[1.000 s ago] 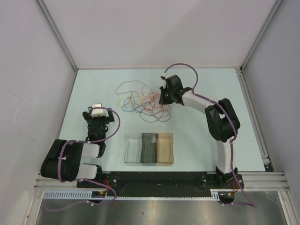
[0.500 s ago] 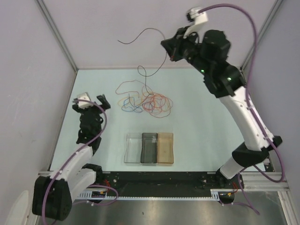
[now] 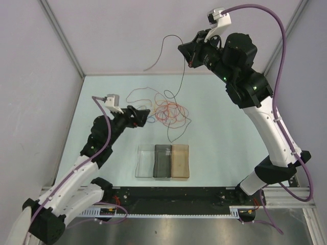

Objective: Untangle the cables

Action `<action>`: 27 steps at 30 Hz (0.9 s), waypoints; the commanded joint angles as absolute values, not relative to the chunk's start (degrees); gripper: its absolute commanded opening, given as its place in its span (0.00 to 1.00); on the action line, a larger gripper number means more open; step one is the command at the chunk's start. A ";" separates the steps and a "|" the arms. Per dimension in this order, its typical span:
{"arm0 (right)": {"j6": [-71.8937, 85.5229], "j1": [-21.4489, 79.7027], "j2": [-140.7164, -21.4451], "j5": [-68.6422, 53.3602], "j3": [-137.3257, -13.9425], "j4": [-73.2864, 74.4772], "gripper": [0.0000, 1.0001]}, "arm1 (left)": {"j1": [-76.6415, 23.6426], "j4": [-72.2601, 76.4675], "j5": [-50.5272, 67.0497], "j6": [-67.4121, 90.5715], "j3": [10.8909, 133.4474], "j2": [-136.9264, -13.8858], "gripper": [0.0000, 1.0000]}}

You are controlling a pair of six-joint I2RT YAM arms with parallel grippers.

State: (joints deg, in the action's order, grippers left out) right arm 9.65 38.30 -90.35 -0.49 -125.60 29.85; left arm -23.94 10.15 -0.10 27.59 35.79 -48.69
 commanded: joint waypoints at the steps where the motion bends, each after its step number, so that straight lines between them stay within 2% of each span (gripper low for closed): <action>1: 10.72 38.50 -88.68 -0.97 -128.67 29.35 0.00 | -31.53 11.16 8.77 24.78 38.85 -45.09 0.91; 10: 11.34 38.58 -86.22 -0.35 -125.16 28.21 0.00 | -46.47 19.59 3.35 23.47 42.44 -56.50 0.91; 13: 11.42 38.67 -85.96 -0.18 -124.98 28.65 0.00 | -50.26 20.56 -2.98 22.41 45.78 -61.58 0.91; 17: 11.42 38.67 -84.90 0.00 -123.93 28.48 0.00 | -51.24 23.28 -4.84 23.03 49.83 -67.75 0.91; 20: 11.34 38.76 -84.11 0.00 -123.23 28.48 0.00 | -52.20 24.52 -4.13 23.29 52.55 -70.74 0.87; 22: 11.16 38.67 -83.59 0.00 -122.87 28.83 0.00 | -53.43 24.44 -7.11 22.85 54.13 -71.45 0.56; 23: 11.08 38.67 -83.32 0.00 -122.35 28.74 0.00 | -53.61 23.13 -8.08 22.85 54.84 -72.24 0.16; 24: 11.07 38.67 -83.06 0.00 -122.08 28.74 0.00 | -53.70 21.72 -10.17 23.20 55.80 -72.59 0.02; 27: 10.90 38.67 -82.00 1.84 -121.55 28.57 0.00 | -55.01 15.57 -11.33 21.98 60.81 -72.42 0.00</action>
